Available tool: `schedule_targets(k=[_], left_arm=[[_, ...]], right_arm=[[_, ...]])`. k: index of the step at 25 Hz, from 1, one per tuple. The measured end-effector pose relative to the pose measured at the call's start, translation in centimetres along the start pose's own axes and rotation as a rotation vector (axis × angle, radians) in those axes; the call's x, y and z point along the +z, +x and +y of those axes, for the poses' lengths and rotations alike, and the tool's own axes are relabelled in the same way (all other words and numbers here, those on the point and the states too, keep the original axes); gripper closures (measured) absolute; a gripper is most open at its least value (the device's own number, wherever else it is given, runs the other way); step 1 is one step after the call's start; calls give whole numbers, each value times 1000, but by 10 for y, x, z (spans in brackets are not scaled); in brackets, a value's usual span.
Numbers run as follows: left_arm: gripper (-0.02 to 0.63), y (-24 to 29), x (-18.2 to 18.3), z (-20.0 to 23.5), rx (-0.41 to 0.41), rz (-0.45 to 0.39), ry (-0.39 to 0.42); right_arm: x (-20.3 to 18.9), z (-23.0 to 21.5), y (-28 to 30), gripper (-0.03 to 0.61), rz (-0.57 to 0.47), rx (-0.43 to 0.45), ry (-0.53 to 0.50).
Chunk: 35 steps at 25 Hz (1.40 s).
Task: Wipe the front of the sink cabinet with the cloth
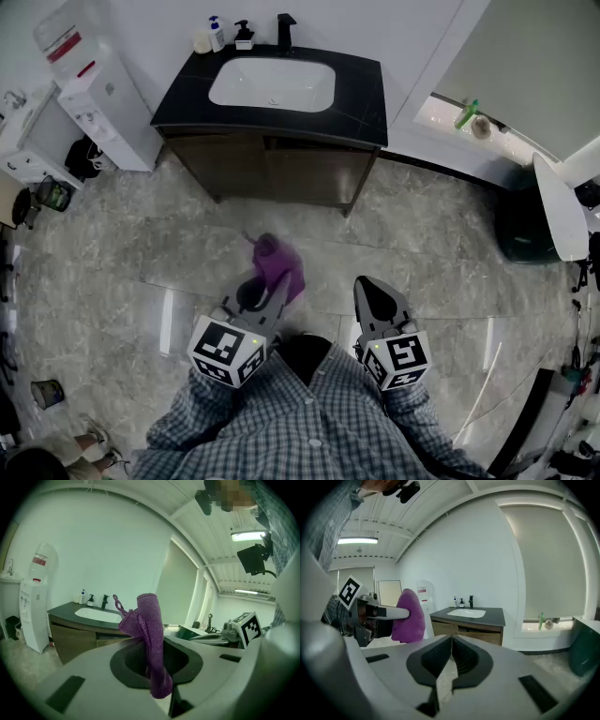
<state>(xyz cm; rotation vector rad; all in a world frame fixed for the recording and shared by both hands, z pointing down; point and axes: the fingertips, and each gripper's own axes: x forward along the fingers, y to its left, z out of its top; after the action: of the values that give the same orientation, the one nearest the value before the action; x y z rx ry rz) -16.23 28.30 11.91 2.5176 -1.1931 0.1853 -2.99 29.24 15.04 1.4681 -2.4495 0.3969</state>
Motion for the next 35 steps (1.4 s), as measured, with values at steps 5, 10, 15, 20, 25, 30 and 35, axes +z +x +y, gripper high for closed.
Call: schedule_targets(k=[5,10,15,20,25,30,35], left_arm=[[560,1,-3,2,-5,2,1],[560,2,-3,4,-2,3,-3],[560,2,-2,5,0,3,-7],[560,3,-2,6,5,6,-10],[560,3,-3,6,17,13,-10],[560,2,-7,1,42,21,-9],[560,-2,-9,-3,90,19,-14]], right_arm=[[-2,-1,4,558,-5,1,12],[-1,1,6,558,-3,8,14],[1,0,8,558,-1,16,9],[1,-1,9,558,2,14,15],[-2,-4,7,557,3,14,38],[-9,-10,2,557,15,20,58],[-15,-17,-2,557,16,34,73]])
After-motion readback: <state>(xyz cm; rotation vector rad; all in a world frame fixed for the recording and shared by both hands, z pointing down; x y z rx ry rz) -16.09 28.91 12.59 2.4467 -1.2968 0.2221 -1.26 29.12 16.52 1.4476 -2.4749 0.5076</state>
